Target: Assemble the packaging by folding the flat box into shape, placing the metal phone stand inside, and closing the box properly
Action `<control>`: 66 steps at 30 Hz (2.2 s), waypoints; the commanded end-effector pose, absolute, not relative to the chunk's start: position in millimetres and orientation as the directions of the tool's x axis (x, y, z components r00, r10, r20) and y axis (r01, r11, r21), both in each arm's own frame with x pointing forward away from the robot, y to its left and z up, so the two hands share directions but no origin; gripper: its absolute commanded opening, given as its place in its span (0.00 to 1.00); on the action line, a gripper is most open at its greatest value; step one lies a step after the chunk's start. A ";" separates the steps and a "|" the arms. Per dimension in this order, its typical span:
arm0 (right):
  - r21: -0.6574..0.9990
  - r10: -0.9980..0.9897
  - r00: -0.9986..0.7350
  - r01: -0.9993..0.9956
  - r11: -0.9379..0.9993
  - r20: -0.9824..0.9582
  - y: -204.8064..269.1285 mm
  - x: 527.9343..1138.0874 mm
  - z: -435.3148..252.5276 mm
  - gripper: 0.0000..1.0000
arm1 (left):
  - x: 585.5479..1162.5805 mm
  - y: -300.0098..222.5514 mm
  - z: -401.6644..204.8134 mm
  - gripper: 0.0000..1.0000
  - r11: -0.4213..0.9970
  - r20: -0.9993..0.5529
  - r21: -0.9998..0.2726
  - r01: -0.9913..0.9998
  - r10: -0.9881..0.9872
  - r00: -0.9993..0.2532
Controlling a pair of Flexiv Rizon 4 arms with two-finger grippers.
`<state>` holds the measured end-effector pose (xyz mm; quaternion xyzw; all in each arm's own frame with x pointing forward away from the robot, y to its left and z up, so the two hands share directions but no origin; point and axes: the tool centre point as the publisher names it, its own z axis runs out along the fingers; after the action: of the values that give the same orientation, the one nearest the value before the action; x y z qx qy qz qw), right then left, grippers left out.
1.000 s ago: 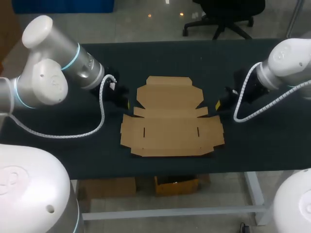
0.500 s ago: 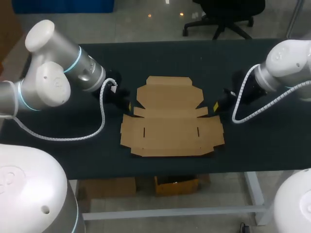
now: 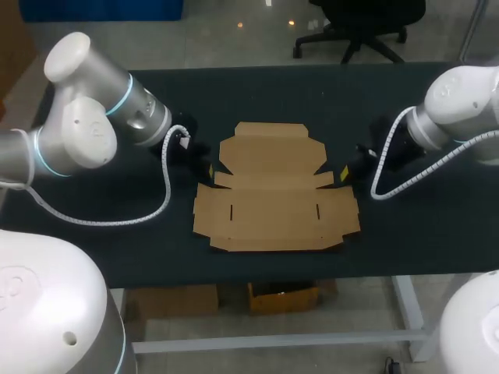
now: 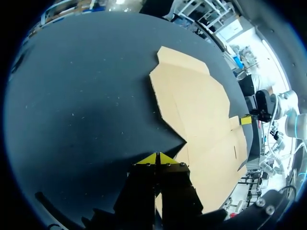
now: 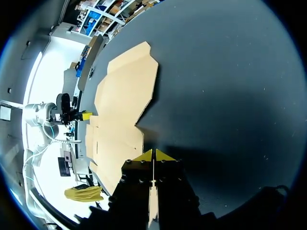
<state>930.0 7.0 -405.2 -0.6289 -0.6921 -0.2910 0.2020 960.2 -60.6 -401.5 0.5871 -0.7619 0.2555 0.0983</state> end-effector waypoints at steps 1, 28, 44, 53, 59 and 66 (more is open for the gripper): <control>0.146 0.746 -0.128 0.988 0.042 0.654 4.5 930.5 -407.1 0.00 | 960.5 -61.7 -403.1 0.00 0.183 0.452 -0.275 -0.944 -0.842 -0.295; 0.156 0.735 -0.131 0.987 0.034 0.666 11.1 936.7 -418.7 0.00 | 956.9 -67.8 -407.5 0.00 0.212 0.455 -0.280 -0.936 -0.830 -0.323; 0.152 0.741 -0.129 0.988 0.036 0.659 22.5 938.6 -422.9 0.00 | 952.4 -69.9 -409.4 0.00 0.228 0.457 -0.288 -0.930 -0.820 -0.343; 0.153 0.742 -0.130 0.987 0.037 0.658 25.6 938.7 -422.7 0.00 | 949.7 -74.9 -409.2 0.00 0.248 0.454 -0.292 -0.924 -0.814 -0.362; 0.158 0.744 -0.133 0.987 0.038 0.655 27.7 938.6 -420.5 0.00 | 948.7 -76.1 -406.5 0.00 0.250 0.450 -0.301 -0.920 -0.813 -0.368; 0.159 0.748 -0.132 0.987 0.036 0.650 28.7 938.6 -420.0 0.00 | 949.3 -76.2 -406.1 0.00 0.244 0.451 -0.300 -0.922 -0.816 -0.362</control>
<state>939.3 27.9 -420.2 -0.6271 -0.6913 -0.2972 0.2013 950.4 -76.1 -406.6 0.5544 -0.7826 0.2638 0.1027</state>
